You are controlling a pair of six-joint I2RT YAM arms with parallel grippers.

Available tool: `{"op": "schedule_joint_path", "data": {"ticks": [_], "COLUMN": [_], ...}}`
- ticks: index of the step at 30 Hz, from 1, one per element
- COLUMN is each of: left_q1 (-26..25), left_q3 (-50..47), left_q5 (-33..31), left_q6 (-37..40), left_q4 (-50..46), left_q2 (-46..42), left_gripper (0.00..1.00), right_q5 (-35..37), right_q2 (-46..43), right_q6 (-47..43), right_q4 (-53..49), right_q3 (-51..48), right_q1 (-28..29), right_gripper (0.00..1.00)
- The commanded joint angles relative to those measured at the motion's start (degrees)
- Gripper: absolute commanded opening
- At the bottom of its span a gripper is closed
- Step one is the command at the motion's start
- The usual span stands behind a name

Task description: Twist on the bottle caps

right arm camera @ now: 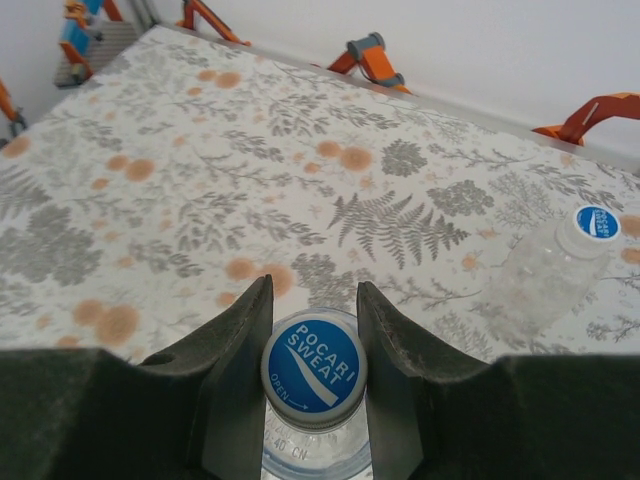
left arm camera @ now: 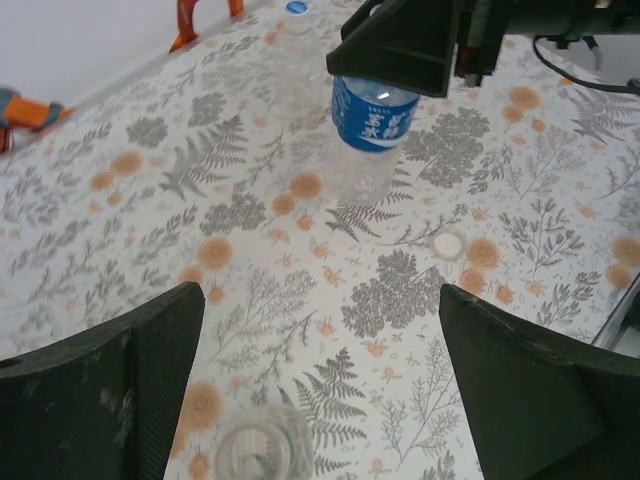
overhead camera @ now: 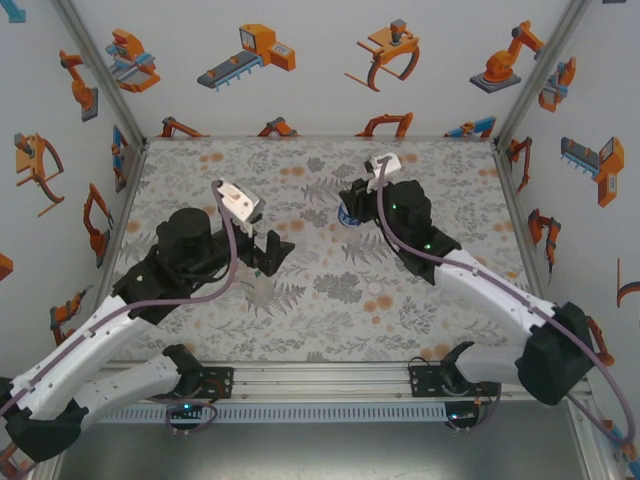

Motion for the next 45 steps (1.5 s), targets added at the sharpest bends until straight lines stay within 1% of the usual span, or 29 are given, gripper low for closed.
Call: {"op": "schedule_joint_path", "data": {"ticks": [1,6,11,14,18,21,23,26,34,39,42,45], "left_q1": [1.5,2.3,2.3,2.3,2.3,2.4,2.4,2.4,2.4,2.4,2.3,2.4], "left_q3": [0.2,-0.9,-3.3,-4.0,-4.2,-3.9,-3.8,-4.0,-3.7,-3.5,-3.0,-2.5], "left_q5": [-3.2,-4.4,-4.8,-5.1,-5.1,-5.8,-5.9,-5.9,-5.7,-5.6,-4.9,-5.0], "left_q6": [-6.4,-9.3,-11.5,-12.5,-12.9,-13.1,-13.2,-13.4,-13.2,-13.1,-12.9,-12.6], "left_q4": [-7.5,-11.2,-11.1,-11.1,-11.7,-12.9,-13.2,-12.9,-12.8,-12.7,-12.9,-13.2], "left_q2": [-2.6,-6.0,-9.2,-10.3,-11.0,-11.2,-11.4,-11.8,-11.3,-11.1,-10.9,-10.6], "left_gripper": [0.91,0.90,0.90,0.90,0.90,0.90,0.90,0.90,0.91,0.91,0.91,0.91], "right_q5": [-5.3,-8.1,-9.7,-10.7,-11.3,-10.2,-9.2,-8.6,-8.7,-8.6,-8.7,-9.2], "right_q2": [6.6,19.1,30.1,35.1,39.6,40.9,41.2,41.5,41.3,40.3,38.8,36.4], "right_q6": [-3.9,-4.8,-4.3,-4.6,-7.6,-8.8,-10.0,-11.3,-11.0,-11.0,-11.4,-11.7], "right_q4": [11.1,18.0,23.4,25.3,26.5,26.3,26.0,25.6,24.6,23.3,21.9,19.8], "right_q3": [4.0,9.5,15.1,18.2,20.8,20.9,20.2,18.9,16.4,17.2,18.2,19.2], "right_q1": [-2.8,-6.5,-9.0,-9.9,-10.1,-10.4,-10.4,-10.5,-10.7,-10.8,-10.8,-10.8], "right_gripper": [0.08,0.08,0.09,0.09,0.10,0.10,0.12,0.18,0.35,0.53,0.57,0.57]}}
